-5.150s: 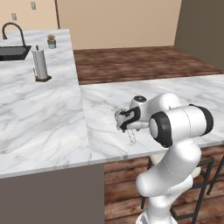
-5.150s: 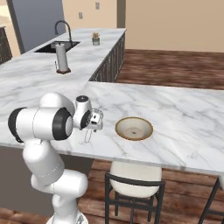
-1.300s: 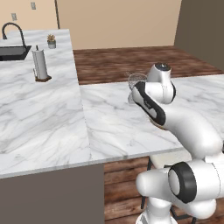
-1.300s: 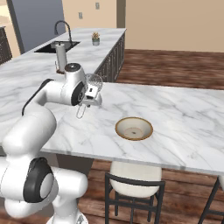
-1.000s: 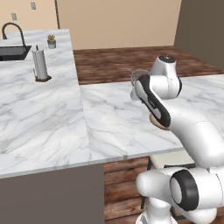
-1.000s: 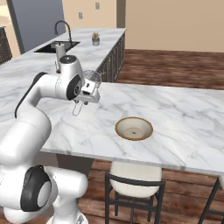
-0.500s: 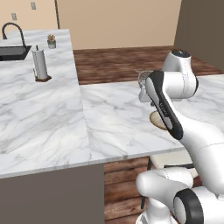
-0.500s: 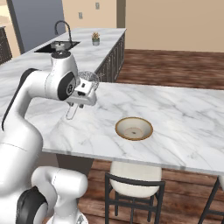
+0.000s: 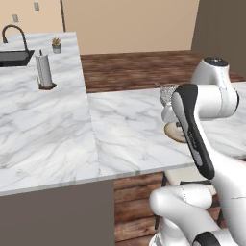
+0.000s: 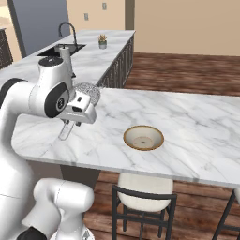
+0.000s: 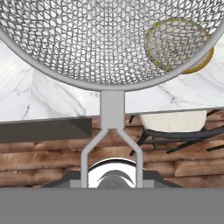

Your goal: Pick the strainer and bowl and place them in the sink. Then turn on the water.

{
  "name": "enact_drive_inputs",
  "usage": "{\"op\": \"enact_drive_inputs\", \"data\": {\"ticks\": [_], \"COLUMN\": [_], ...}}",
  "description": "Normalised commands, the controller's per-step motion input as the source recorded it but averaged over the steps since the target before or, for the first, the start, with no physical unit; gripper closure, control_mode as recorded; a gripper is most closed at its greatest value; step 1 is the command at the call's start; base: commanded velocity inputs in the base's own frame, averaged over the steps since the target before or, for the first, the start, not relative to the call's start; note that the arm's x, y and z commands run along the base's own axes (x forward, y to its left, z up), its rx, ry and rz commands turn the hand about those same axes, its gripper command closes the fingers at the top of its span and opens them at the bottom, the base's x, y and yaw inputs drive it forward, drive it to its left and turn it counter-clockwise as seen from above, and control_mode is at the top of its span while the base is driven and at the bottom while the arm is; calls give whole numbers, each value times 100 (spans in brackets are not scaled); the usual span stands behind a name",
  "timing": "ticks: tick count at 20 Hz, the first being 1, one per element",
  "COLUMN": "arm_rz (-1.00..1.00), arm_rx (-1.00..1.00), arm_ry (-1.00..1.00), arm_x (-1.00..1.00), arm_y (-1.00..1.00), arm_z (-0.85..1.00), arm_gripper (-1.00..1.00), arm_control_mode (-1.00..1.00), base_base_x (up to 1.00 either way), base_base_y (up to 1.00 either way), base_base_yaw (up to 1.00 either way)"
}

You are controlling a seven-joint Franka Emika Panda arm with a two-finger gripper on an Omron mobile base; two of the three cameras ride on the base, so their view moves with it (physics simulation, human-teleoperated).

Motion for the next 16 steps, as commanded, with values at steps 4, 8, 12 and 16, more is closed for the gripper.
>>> {"op": "enact_drive_inputs", "data": {"ticks": [4,8,12,16], "arm_rz": [0,0,0,0], "arm_rx": [-5,-5,0,0], "arm_ry": [0,0,0,0], "arm_x": [-47,-35,-42,-49], "arm_y": [0,1,0,0], "arm_z": [17,19,21,7], "arm_gripper": [100,100,100,100], "arm_control_mode": [-100,-100,-100,-100], "base_base_x": [0,0,0,0], "base_base_y": [0,0,0,0], "base_base_yaw": [0,0,0,0]}}
